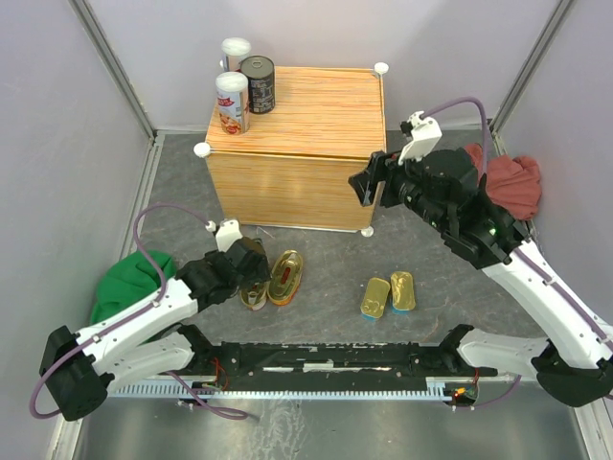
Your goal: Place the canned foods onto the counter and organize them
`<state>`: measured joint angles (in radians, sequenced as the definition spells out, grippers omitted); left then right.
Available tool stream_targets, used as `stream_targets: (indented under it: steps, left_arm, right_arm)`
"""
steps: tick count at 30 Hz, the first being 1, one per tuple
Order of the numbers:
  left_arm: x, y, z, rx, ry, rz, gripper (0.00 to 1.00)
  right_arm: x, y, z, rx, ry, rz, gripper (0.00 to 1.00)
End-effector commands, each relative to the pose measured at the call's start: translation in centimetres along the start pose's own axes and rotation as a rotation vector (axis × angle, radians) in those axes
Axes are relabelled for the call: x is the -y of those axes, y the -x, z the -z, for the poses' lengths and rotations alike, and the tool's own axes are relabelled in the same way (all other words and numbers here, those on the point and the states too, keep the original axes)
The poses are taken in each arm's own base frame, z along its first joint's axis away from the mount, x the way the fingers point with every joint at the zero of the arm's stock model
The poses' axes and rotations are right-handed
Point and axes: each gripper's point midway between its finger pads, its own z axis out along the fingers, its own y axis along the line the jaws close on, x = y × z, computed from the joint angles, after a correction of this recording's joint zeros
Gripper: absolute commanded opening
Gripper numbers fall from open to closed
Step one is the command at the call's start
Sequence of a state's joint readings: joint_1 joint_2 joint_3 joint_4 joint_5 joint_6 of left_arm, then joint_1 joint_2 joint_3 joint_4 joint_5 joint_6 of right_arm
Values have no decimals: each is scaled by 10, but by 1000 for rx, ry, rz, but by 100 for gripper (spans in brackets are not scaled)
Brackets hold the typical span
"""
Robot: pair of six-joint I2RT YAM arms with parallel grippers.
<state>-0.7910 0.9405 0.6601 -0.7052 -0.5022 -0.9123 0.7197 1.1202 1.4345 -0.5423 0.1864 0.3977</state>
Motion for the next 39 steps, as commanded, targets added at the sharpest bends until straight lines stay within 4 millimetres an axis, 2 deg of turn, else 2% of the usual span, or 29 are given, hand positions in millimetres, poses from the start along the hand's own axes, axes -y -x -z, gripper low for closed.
stream_targets:
  steps: [1, 10, 24, 27, 39]
  left_arm:
    - [6, 0, -5, 16, -25, 91, 93]
    - [5, -12, -17, -3, -25, 77, 94]
    - [-3, -15, -30, -1, 17, 15, 95]
    - [-10, -13, -34, 5, 49, 2, 95]
    - [1, -2, -46, -1, 22, -13, 95]
  right_arm:
    - [-7, -16, 12, -26, 2, -26, 78]
    - [-18, -83, 19, -156, 7, -50, 78]
    - [-47, -166, 9, -304, 11, -52, 79]
    - [-53, -175, 7, -321, 19, -53, 79]
    - [-54, -197, 7, -376, 18, -40, 79]
